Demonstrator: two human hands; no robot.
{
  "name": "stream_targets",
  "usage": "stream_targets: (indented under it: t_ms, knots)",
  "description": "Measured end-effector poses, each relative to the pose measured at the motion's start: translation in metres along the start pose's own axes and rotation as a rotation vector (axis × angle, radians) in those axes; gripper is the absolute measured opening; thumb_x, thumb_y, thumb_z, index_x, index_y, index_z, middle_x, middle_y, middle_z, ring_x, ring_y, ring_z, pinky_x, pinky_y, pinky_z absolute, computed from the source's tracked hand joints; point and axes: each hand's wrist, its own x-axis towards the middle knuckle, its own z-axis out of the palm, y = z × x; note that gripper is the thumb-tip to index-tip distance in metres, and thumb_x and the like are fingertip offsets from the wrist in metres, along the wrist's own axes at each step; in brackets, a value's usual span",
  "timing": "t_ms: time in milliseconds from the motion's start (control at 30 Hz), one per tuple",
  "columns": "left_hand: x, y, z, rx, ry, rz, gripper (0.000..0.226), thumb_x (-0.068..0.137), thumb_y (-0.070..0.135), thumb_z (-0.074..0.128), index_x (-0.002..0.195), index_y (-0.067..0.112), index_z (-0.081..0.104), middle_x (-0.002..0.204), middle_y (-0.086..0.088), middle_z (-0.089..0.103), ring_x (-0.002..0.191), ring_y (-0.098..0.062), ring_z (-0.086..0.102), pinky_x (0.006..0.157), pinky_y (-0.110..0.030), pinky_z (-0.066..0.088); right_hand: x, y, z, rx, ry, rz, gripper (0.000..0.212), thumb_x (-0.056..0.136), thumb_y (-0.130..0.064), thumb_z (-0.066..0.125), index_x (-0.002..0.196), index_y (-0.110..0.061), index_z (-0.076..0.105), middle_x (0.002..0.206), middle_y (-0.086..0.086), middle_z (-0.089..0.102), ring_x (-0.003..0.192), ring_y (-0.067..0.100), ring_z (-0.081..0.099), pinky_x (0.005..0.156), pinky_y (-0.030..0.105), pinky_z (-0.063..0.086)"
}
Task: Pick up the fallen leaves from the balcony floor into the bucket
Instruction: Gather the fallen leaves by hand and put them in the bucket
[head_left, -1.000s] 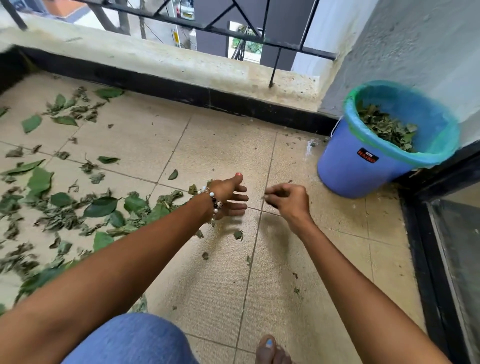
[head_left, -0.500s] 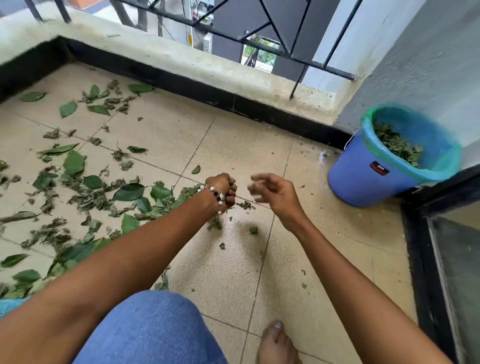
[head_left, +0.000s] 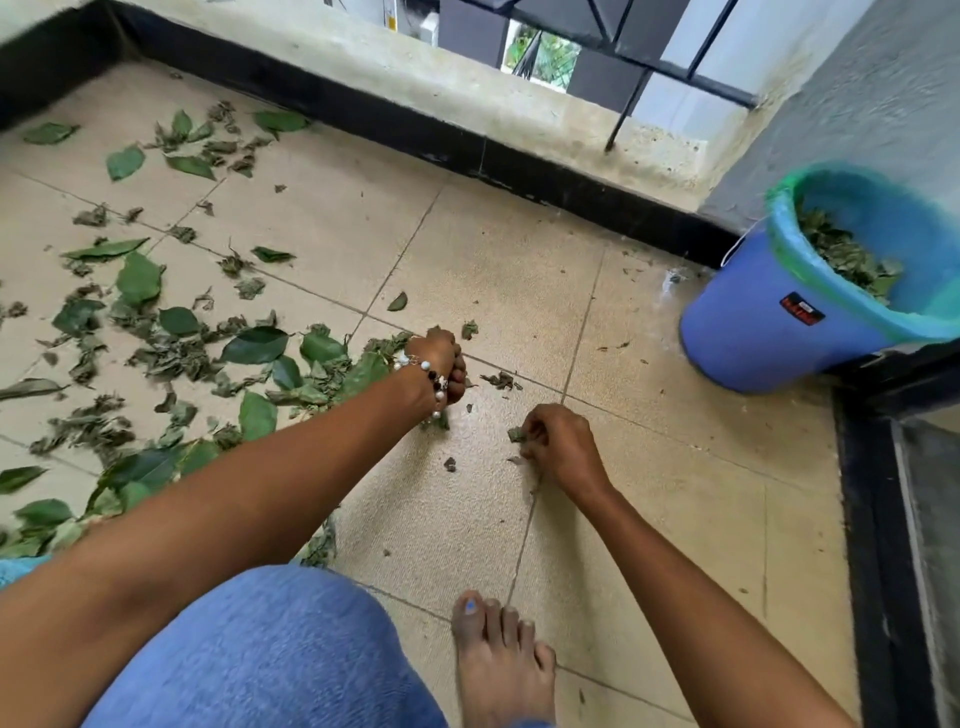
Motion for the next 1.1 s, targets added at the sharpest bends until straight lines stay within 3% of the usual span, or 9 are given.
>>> stream_targets:
  t_ms: [200, 300, 367, 433, 500, 600, 867, 1000, 1100]
  knots:
    - [0.006, -0.002, -0.017, 0.044, 0.007, 0.012, 0.042, 0.104, 0.025, 0.034, 0.063, 0.017, 0.037, 0.05, 0.002, 0.035, 0.028, -0.007, 0.026, 0.034, -0.01, 0.018, -0.003, -0.029, 0.035, -0.196, 0.093, -0.032, 0.023, 0.095, -0.011, 0.053, 0.116, -0.009, 0.062, 0.118, 0.01, 0.059, 0.116, 0.029, 0.047, 0.088, 0.028, 0.038]
    - [0.007, 0.002, -0.025, 0.048, 0.036, 0.002, 0.039, 0.103, 0.023, 0.032, 0.066, 0.016, 0.038, 0.055, 0.001, 0.035, 0.033, -0.008, 0.026, 0.034, -0.011, 0.02, -0.031, -0.059, 0.059, -0.216, 0.006, -0.031, 0.047, 0.101, -0.012, 0.043, 0.147, -0.013, 0.035, 0.154, 0.02, 0.028, 0.144, 0.041, 0.018, 0.119, 0.041, 0.017]
    - [0.007, 0.005, -0.026, 0.032, 0.044, 0.012, 0.037, 0.102, 0.021, 0.031, 0.066, 0.016, 0.039, 0.053, 0.001, 0.036, 0.034, -0.009, 0.027, 0.035, -0.012, 0.021, -0.04, -0.071, 0.07, -0.263, -0.121, -0.135, 0.057, 0.101, -0.004, 0.035, 0.154, -0.015, 0.017, 0.16, 0.018, 0.004, 0.148, 0.038, -0.004, 0.117, 0.039, -0.001]
    - [0.004, 0.006, -0.026, 0.047, 0.068, 0.026, 0.037, 0.101, 0.021, 0.033, 0.065, 0.015, 0.041, 0.052, 0.0, 0.037, 0.031, -0.009, 0.028, 0.036, -0.012, 0.022, -0.038, -0.068, 0.074, -0.32, -0.192, -0.324, 0.054, 0.1, 0.001, 0.034, 0.152, -0.007, 0.021, 0.16, 0.02, 0.008, 0.149, 0.036, 0.0, 0.12, 0.043, 0.009]
    - [0.003, 0.004, -0.026, 0.072, 0.08, 0.049, 0.036, 0.1, 0.02, 0.035, 0.065, 0.014, 0.042, 0.05, 0.0, 0.038, 0.03, -0.01, 0.029, 0.036, -0.012, 0.023, -0.031, -0.057, 0.069, -0.357, -0.252, -0.473, 0.043, 0.099, -0.001, 0.043, 0.142, 0.002, 0.041, 0.152, 0.022, 0.033, 0.143, 0.037, 0.026, 0.109, 0.049, 0.037]
    - [0.004, 0.002, -0.031, 0.077, 0.092, 0.065, 0.038, 0.101, 0.02, 0.039, 0.064, 0.014, 0.044, 0.047, 0.0, 0.04, 0.03, -0.01, 0.031, 0.036, -0.013, 0.025, -0.02, -0.04, 0.051, -0.431, -0.267, -0.556, 0.022, 0.085, 0.001, 0.064, 0.107, 0.005, 0.066, 0.111, 0.018, 0.065, 0.103, 0.032, 0.06, 0.061, 0.039, 0.059]
    - [-0.002, 0.006, -0.045, 0.038, 0.149, 0.065, 0.034, 0.098, 0.018, 0.042, 0.065, 0.015, 0.042, 0.041, 0.002, 0.041, 0.034, -0.011, 0.033, 0.038, -0.013, 0.026, 0.043, -0.032, 0.014, -0.062, 0.168, -0.187, 0.02, 0.088, -0.004, 0.064, 0.108, -0.004, 0.071, 0.106, 0.013, 0.07, 0.099, 0.028, 0.062, 0.093, 0.038, 0.048]
    - [0.0, 0.029, -0.059, -0.093, 0.161, 0.126, 0.034, 0.098, 0.018, 0.039, 0.065, 0.016, 0.042, 0.048, 0.001, 0.041, 0.037, -0.011, 0.033, 0.038, -0.013, 0.025, 0.058, -0.03, 0.022, 0.026, 0.085, -0.057, 0.024, 0.096, -0.016, 0.055, 0.117, -0.006, 0.058, 0.117, 0.012, 0.059, 0.114, 0.031, 0.051, 0.093, 0.029, 0.039]
    - [0.0, -0.022, -0.06, -0.338, 0.098, 0.091, 0.031, 0.098, 0.023, 0.037, 0.067, 0.03, 0.038, 0.053, 0.018, 0.047, 0.041, 0.006, 0.033, 0.05, -0.008, 0.028, 0.049, -0.044, 0.045, 0.065, -0.049, -0.026, 0.051, 0.101, -0.032, 0.045, 0.146, -0.013, 0.031, 0.154, 0.011, 0.028, 0.145, 0.031, 0.018, 0.12, 0.041, 0.014]
